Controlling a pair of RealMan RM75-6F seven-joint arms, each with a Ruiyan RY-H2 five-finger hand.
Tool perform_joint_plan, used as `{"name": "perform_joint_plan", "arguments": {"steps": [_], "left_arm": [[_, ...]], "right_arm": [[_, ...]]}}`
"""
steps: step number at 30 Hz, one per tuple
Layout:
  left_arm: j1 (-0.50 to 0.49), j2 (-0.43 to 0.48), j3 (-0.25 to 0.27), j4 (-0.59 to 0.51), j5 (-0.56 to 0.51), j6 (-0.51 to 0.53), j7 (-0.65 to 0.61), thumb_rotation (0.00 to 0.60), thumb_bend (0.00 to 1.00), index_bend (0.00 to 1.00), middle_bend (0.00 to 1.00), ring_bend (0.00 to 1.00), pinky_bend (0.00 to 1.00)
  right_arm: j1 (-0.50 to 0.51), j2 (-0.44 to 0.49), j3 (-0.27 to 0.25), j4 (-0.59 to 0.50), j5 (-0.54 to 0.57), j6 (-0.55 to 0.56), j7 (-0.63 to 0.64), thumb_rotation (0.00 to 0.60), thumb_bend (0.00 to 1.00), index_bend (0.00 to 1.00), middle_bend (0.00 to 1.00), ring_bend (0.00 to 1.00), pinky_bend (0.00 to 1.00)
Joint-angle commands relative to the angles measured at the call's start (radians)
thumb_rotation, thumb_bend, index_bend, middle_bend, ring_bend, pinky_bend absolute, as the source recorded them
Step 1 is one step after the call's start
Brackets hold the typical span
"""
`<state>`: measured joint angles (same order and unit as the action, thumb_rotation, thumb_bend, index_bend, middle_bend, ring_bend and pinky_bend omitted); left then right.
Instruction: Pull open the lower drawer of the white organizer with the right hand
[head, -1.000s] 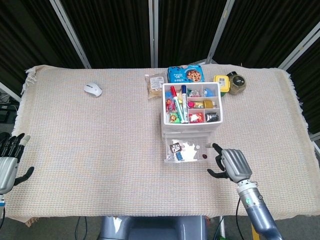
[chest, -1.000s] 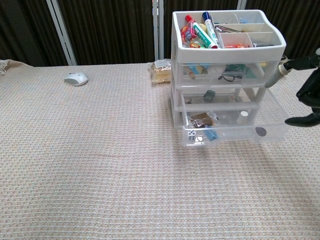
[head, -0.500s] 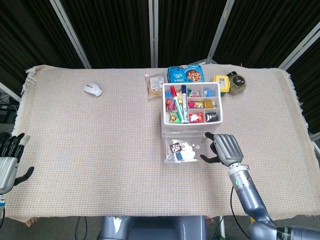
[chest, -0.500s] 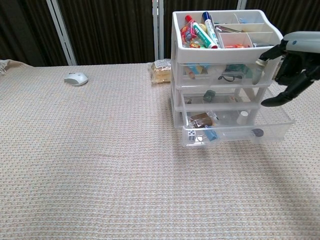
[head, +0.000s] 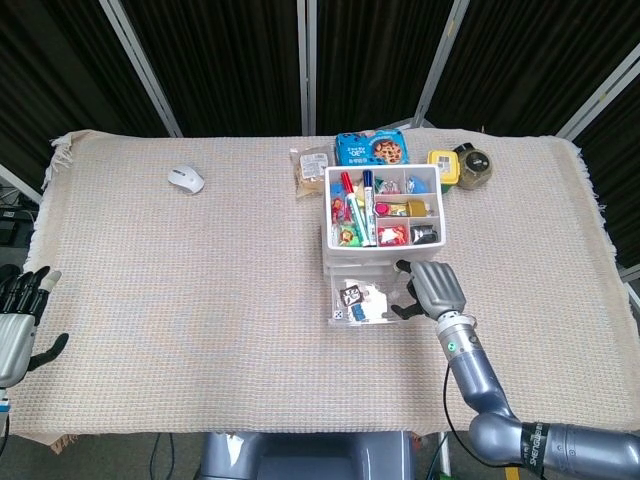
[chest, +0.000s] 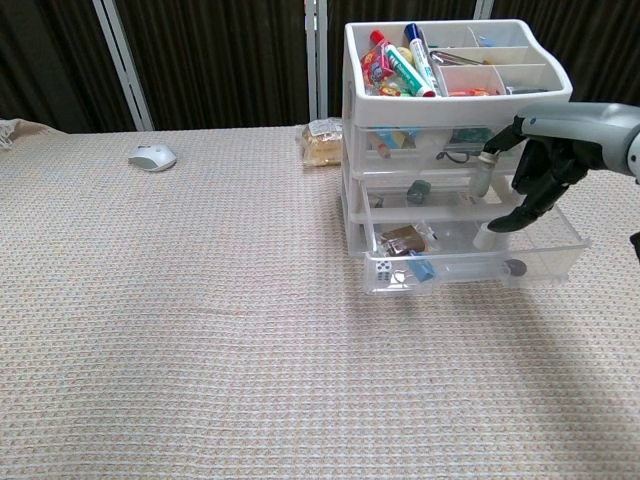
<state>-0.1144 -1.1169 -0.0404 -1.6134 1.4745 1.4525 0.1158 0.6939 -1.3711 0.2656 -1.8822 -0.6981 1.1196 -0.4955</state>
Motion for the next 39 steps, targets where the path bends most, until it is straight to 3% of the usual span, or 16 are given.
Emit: {"name": "perform_joint_plan", "arguments": {"steps": [1, 7, 14, 21, 28, 39], "left_arm": [[0.000, 0.000, 0.000, 0.000, 0.000, 0.000, 0.000, 0.600, 0.32, 0.00, 0.00, 0.00, 0.00], [0.001, 0.000, 0.000, -0.001, 0.000, 0.001, 0.002, 0.600, 0.32, 0.00, 0.00, 0.00, 0.00], [0.000, 0.001, 0.000, -0.001, 0.000, -0.001, -0.001, 0.600, 0.32, 0.00, 0.00, 0.00, 0.00], [0.000, 0.001, 0.001, -0.001, 0.000, 0.000, 0.000, 0.600, 0.32, 0.00, 0.00, 0.00, 0.00], [0.000, 0.001, 0.000, -0.001, -0.001, -0.001, 0.001, 0.600, 0.32, 0.00, 0.00, 0.00, 0.00], [0.001, 0.000, 0.000, -0.002, -0.002, 0.001, 0.004, 0.600, 0.32, 0.00, 0.00, 0.00, 0.00]], "right_arm": [[0.003, -0.007, -0.006, 0.006, -0.004, 0.003, 0.001, 0.600, 0.15, 0.52, 1.00, 1.00, 0.57], [0.017, -0.029, -0.015, 0.028, 0.002, 0.005, -0.005, 0.600, 0.15, 0.52, 1.00, 1.00, 0.57], [0.026, -0.055, -0.029, 0.076, -0.006, 0.032, -0.024, 0.600, 0.05, 0.54, 1.00, 1.00, 0.57], [0.026, -0.071, -0.046, 0.105, -0.050, 0.051, -0.031, 0.600, 0.03, 0.54, 1.00, 1.00, 0.57], [0.012, -0.087, -0.064, 0.132, -0.103, 0.073, -0.020, 0.600, 0.02, 0.58, 1.00, 1.00, 0.57], [-0.028, -0.093, -0.120, 0.098, -0.192, 0.117, -0.029, 0.600, 0.05, 0.53, 1.00, 1.00, 0.57]]}}
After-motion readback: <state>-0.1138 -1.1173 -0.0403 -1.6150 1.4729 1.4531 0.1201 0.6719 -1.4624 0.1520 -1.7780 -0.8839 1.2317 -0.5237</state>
